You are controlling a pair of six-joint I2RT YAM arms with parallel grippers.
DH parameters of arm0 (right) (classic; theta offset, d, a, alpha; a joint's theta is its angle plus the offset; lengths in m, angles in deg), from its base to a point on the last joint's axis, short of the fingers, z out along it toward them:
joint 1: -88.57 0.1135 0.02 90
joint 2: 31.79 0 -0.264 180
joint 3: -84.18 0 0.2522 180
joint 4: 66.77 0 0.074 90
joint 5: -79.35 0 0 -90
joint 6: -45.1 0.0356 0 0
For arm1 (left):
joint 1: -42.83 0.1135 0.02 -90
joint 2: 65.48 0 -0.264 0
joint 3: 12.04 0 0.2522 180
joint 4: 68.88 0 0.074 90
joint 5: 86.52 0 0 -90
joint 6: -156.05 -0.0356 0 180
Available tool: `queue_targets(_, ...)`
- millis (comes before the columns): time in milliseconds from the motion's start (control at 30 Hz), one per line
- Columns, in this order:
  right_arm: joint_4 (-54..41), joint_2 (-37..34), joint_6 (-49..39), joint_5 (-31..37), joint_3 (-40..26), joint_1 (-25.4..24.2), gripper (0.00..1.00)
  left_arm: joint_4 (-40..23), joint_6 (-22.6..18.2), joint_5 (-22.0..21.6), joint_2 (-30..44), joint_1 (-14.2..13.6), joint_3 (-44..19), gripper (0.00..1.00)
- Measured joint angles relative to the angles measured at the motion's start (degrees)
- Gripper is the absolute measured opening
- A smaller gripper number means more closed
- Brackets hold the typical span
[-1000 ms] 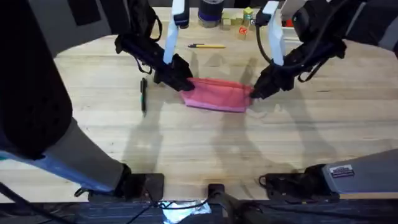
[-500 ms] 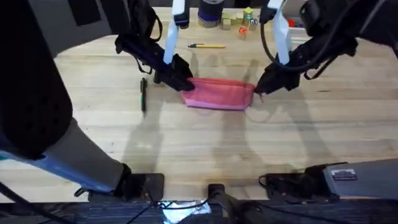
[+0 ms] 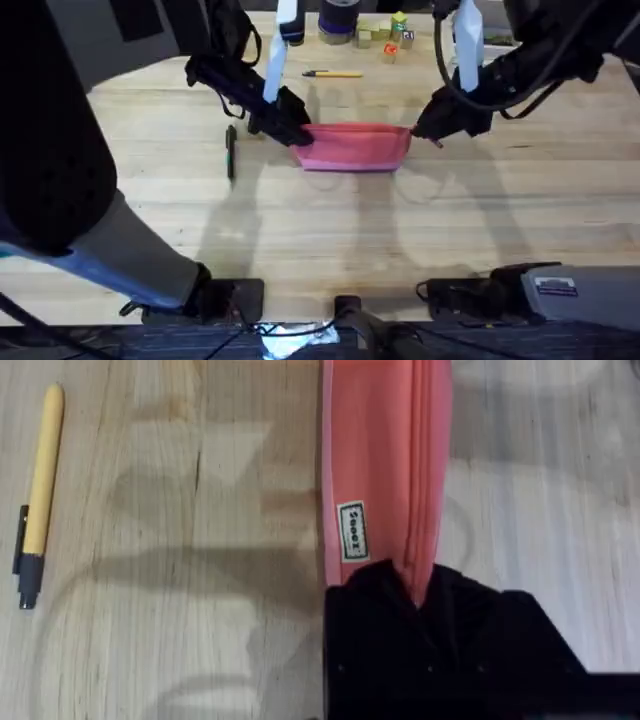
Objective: Unzip the bag, pick up the pens from the table one at a time and place them inside, then zip the bag closed.
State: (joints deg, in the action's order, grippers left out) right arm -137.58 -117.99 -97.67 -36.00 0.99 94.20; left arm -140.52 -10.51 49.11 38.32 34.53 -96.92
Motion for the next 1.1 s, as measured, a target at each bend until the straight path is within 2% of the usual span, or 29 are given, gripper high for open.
queue_targets(233,1.9,0.0,0.0,-1.3,0.0,1.5,0.031,0.0,0.0,-0.2,0.0,0.0,0.0,0.043)
queue_targets(533,8.0,0.0,0.5,-1.3,0.0,7.8,0.031,0.0,0.0,-0.4,0.0,0.1,0.0,0.042)
queue_targets(867,14.3,-0.1,4.6,-0.5,0.0,12.5,0.031,-0.4,0.0,-0.7,0.0,0.6,0.0,0.043)
queue_targets(1100,18.2,-2.9,7.4,-1.2,0.0,16.5,0.031,-0.3,0.0,-0.7,0.0,0.7,0.0,0.042)
